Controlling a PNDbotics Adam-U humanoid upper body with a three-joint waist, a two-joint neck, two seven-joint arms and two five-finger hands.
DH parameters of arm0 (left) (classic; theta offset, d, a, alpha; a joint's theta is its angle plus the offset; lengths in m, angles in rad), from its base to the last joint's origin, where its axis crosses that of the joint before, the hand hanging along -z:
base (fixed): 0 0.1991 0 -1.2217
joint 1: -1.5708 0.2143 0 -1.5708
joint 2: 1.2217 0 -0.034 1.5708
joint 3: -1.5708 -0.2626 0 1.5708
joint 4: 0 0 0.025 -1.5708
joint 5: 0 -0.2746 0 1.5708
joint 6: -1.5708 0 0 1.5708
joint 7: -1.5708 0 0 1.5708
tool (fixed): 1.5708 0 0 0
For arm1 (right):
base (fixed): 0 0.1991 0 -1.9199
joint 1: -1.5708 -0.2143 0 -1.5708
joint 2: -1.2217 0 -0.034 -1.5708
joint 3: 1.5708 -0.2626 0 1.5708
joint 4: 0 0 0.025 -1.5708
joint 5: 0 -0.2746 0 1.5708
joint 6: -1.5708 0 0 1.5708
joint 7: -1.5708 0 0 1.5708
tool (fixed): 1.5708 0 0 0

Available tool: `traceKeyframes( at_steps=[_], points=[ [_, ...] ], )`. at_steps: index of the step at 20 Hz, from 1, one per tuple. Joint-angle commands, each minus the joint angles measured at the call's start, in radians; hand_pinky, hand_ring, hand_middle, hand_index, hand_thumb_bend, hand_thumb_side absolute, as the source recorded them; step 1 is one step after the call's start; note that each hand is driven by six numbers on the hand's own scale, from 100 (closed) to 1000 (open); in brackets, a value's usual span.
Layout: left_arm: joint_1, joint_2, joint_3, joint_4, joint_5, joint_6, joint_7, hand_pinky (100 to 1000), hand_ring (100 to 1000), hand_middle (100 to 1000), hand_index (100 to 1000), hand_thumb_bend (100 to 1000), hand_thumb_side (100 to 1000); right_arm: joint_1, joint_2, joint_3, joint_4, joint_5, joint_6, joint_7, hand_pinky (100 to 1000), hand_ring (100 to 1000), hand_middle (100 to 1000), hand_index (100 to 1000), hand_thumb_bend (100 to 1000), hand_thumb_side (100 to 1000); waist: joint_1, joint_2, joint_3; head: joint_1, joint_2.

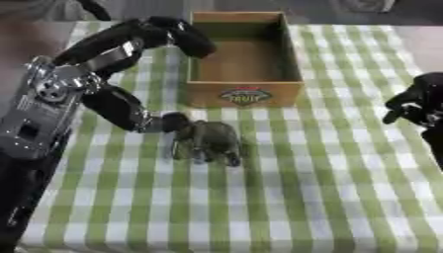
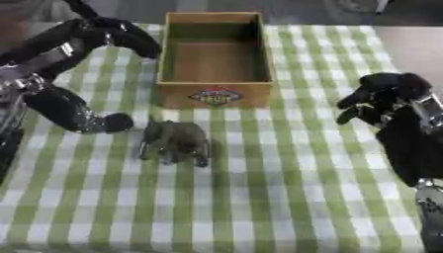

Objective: Pick up objects on the table and place them in the box.

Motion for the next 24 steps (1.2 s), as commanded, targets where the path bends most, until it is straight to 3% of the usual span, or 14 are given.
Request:
traceKeyframes(
  at_steps=[1,7,16,24],
  points=[
    [-0.032,0.03,-0.015,0.04,-0.053,-0.226,-0.185,744,772,781,882,505,303,-0.005,-0.02,0.0,-0.019,-0.008,-0.002,0.005,511,606,534,696,100,715,0.001,-0.019,0.0,0.002,0.008],
    [-0.079,0.025,-0.045,0.131,-0.146,-0.295,-0.186,745,777,786,892,492,328,-0.004,-0.019,0.003,-0.017,-0.009,0.0,0.007,511,606,534,696,100,717,0.002,-0.022,-0.003,0.005,0.01],
    [-0.125,0.013,-0.103,0.258,-0.232,-0.383,-0.203,752,775,786,899,481,462,-0.005,-0.017,0.005,-0.016,-0.009,0.002,0.008,511,607,535,696,100,720,0.004,-0.023,-0.01,0.011,0.014],
    [-0.143,0.022,-0.136,0.316,-0.264,-0.447,-0.229,776,782,800,910,501,480,-0.006,-0.016,0.007,-0.014,-0.009,0.004,0.01,511,607,535,696,100,722,0.005,-0.021,-0.013,0.014,0.015]
  ],
)
